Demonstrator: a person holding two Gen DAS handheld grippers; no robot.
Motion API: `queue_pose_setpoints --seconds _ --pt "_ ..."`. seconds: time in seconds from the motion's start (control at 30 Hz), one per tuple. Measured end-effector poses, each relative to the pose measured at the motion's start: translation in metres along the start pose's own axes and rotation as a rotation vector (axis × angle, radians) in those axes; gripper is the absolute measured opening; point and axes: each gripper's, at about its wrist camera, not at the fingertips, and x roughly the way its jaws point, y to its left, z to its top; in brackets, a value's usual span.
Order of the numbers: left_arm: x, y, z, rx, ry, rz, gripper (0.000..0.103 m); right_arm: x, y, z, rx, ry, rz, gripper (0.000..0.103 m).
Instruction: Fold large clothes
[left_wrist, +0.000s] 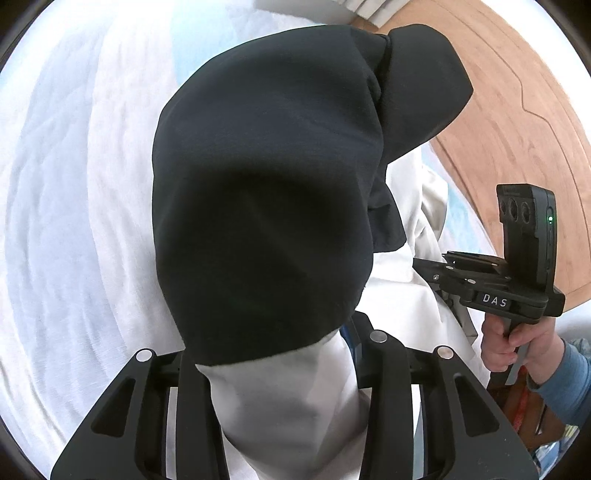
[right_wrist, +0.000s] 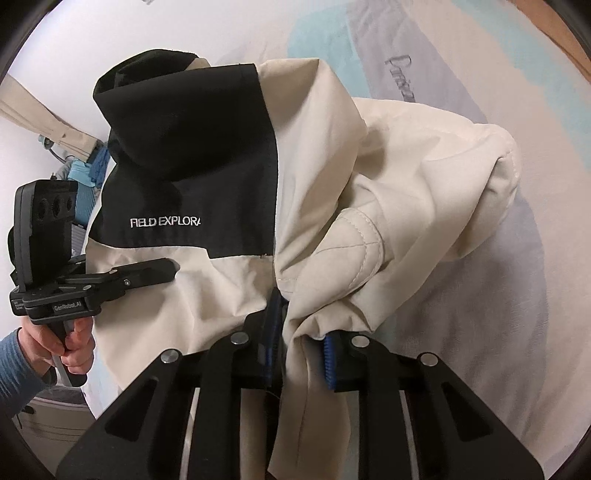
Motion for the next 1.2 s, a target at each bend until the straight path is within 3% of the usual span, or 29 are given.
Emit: queue_pose_setpoints --seconds 0.2,0.47,0.63,0.97,1.03,1.2 --pt "-0.043 -0.011 -0.001 0.012 -0.066 0.023 0.037 -0.026 0.034 0.006 -0.055 -0.043 0.014 0.018" --pt "-0.143 0.021 -0.05 -0.014 -0.173 0.099 0.037 -0.024 0.161 0.007 -0.208 -0.067 0.022 0.018" --pt "-0.232 0.08 -0.116 -0.065 -0.222 0.175 0.037 0.005 0.283 -0.012 -0.33 -0.049 0.054 0.018" --pt "-0.449 0.209 -0.269 -0.263 -0.326 0.355 0.037 0.062 0.565 -0.054 -0.551 0.003 0.224 0.017" --pt "-0.488 0.23 -0.298 -0.299 -0.341 0.393 0.037 0.067 0.623 -0.068 -0.597 0.014 0.277 0.016" --pt "-0.569 0.28 -0.365 -0.388 -0.372 0.464 0.037 0.092 0.748 -0.101 -0.703 0.051 0.317 0.015"
